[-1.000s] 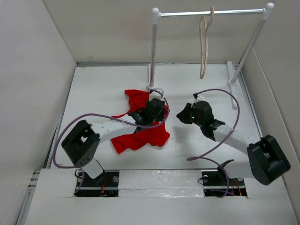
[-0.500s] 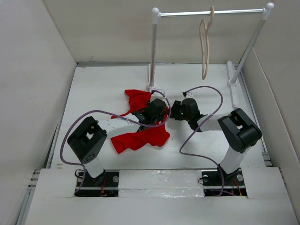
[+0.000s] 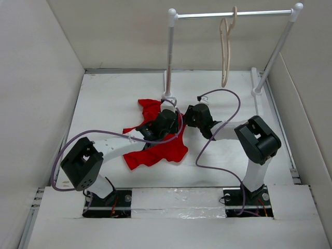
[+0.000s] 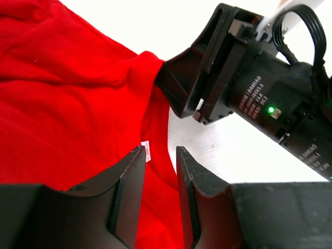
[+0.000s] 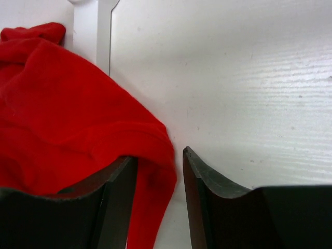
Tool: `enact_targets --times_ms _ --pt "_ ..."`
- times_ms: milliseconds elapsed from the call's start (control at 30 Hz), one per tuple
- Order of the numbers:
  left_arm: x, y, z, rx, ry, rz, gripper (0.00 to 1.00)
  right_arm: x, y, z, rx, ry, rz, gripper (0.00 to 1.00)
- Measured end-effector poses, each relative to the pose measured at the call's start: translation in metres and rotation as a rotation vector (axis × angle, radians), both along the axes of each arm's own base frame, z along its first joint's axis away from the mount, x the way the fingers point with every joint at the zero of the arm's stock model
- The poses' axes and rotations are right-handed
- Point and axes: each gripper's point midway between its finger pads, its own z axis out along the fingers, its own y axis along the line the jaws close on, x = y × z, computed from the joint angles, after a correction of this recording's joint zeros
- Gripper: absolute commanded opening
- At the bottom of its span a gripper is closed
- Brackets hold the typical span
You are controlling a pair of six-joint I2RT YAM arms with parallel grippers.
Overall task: Place the t-shirt on the hanger
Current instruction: Pick up the T-shirt from the center of the board.
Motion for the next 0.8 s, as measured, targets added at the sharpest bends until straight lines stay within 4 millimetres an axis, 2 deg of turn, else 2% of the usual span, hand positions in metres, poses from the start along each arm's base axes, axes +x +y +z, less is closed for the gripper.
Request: enact_targets --times_ms 233,267,433,500,667,800 --pt "0.0 0.001 -0.002 0.003 0.003 0.001 0.28 0.003 0.0 -0.006 -0.026 0.004 0.012 0.08" --pt "0.001 0.002 -0.002 0.003 0.003 0.004 0.29 0.003 -0.001 -0.006 -0.027 0.005 0.012 0.0" --pt "0.008 0.009 -0.009 0.022 0.01 0.03 0.38 0.0 -0.002 -0.006 -0.031 0.006 0.03 0.0" --pt "0.013 0.011 -0.016 0.042 0.019 0.042 0.38 -0.006 -0.004 -0.003 -0.039 0.002 0.038 0.0" --pt "0.023 0.01 -0.035 0.104 0.029 0.037 0.36 -0.02 0.0 0.036 -0.024 -0.055 0.071 0.0" --pt "0.029 0.01 -0.037 0.141 0.009 0.034 0.36 -0.027 0.004 0.067 -0.002 -0.104 0.095 0.0"
